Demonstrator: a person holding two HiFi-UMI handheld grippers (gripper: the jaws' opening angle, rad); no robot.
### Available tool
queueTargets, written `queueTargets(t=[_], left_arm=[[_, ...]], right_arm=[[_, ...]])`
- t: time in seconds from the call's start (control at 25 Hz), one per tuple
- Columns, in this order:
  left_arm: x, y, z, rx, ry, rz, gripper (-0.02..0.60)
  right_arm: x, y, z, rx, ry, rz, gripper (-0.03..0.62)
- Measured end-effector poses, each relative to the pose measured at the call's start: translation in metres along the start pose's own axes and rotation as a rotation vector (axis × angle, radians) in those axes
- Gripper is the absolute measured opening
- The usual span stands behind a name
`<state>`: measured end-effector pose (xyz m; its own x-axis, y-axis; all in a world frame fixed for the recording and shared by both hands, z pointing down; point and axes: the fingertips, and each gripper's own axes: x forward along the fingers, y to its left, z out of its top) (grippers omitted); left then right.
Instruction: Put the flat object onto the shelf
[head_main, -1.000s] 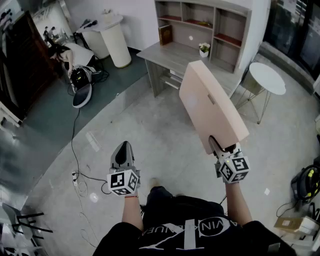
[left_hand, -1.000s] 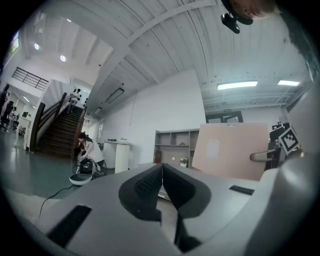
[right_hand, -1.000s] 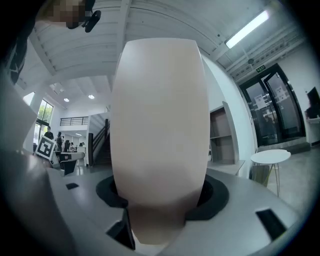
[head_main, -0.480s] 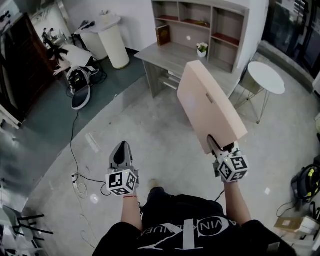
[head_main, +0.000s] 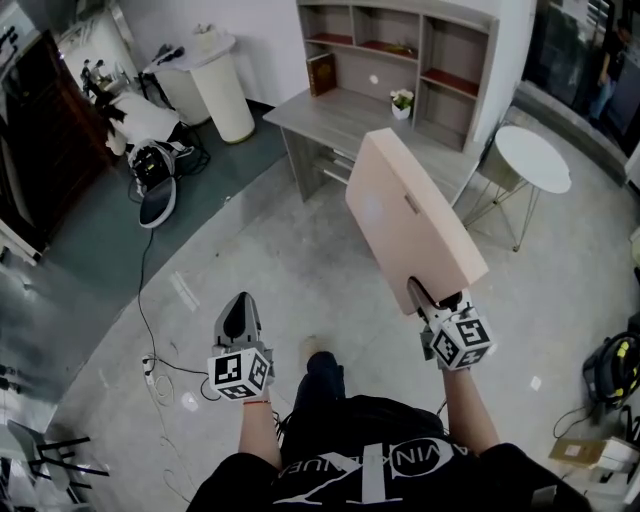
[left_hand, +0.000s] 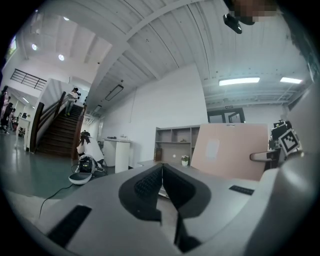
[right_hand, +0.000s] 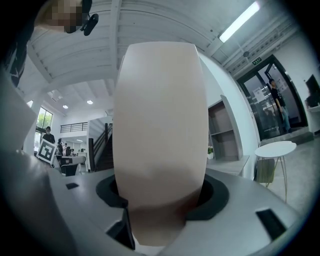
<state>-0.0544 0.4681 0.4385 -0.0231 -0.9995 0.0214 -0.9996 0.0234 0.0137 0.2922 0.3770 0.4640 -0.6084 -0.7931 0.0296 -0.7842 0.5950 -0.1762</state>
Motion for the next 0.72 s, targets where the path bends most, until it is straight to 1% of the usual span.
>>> queueTargets(t=[0.2,0.4,0.56,0.72], left_arm=[[0.044,0.008,-0.005,-0.014,0.019,-0.029,0.006],[0.098,0.018,-0.002,-0.027,0.015,-0.061,0.006],[0.135,0.038,0.002,-0.038,0.019,-0.074,0.006],[0.173,0.055,0.011,-0.027,0.017,-0.107,0.006]], right_arm=[[0.032,-0.011,0.002,0.001,0.004,-0.018,0.29],[0.072,-0.026,0.002,0.003,0.03,-0.037,0.29],[0.106,-0.03,0.009,-0.001,0.041,-0.058,0.29],[0.143,-0.029,0.017,0.006,0.031,-0.076,0.29]])
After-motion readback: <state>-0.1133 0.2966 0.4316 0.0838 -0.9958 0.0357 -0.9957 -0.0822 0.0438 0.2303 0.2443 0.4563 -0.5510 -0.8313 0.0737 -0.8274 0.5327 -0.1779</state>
